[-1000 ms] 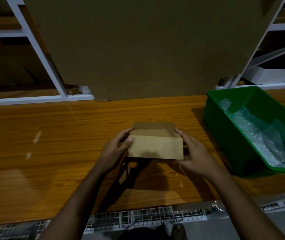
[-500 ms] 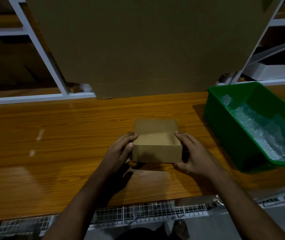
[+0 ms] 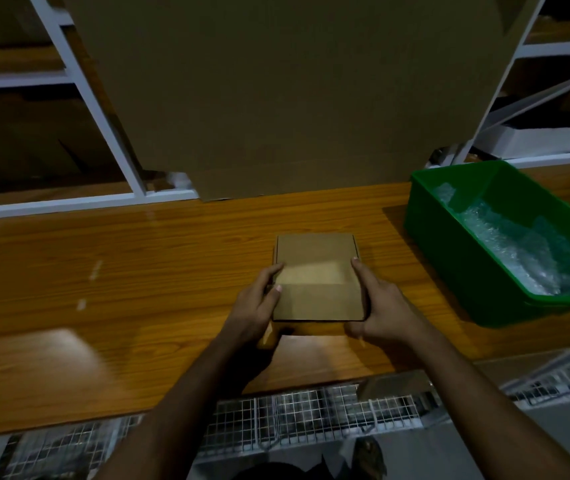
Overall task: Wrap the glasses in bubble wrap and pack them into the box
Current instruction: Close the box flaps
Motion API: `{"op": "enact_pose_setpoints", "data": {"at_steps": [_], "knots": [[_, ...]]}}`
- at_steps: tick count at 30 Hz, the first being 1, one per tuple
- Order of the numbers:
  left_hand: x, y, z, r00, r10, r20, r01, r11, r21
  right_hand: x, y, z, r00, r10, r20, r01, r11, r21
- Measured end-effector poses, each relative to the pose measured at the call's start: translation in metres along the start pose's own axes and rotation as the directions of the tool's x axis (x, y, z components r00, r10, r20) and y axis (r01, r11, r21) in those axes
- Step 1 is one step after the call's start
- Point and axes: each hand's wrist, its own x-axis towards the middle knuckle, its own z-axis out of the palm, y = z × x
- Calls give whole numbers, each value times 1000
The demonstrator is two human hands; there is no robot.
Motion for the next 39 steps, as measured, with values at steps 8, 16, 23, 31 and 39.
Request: {"op": "enact_pose_setpoints", "data": {"at_steps": [8,16,23,31,39], "knots": [[-5,15,-25,989,-63,-134,34,978,-206,-5,-9,-34,995,-89,-39,94,984,152],[-2,35,-47,994,-89,-63,51,890,-453,2,-34,-57,979,-186,-87,201,955,219],[7,46,-59,991,-128,-25,91,815,-572,11,-42,-68,949,-281,-144,298,947,120],[35,43,-67,993,-99,59,112,948,-299,38,-31,-76,983,-149,-110,175,941,290],[45,44,-57,997,-77,-17,70,963,-260,45,-25,-94,997,-45,-57,68,868,492]]}}
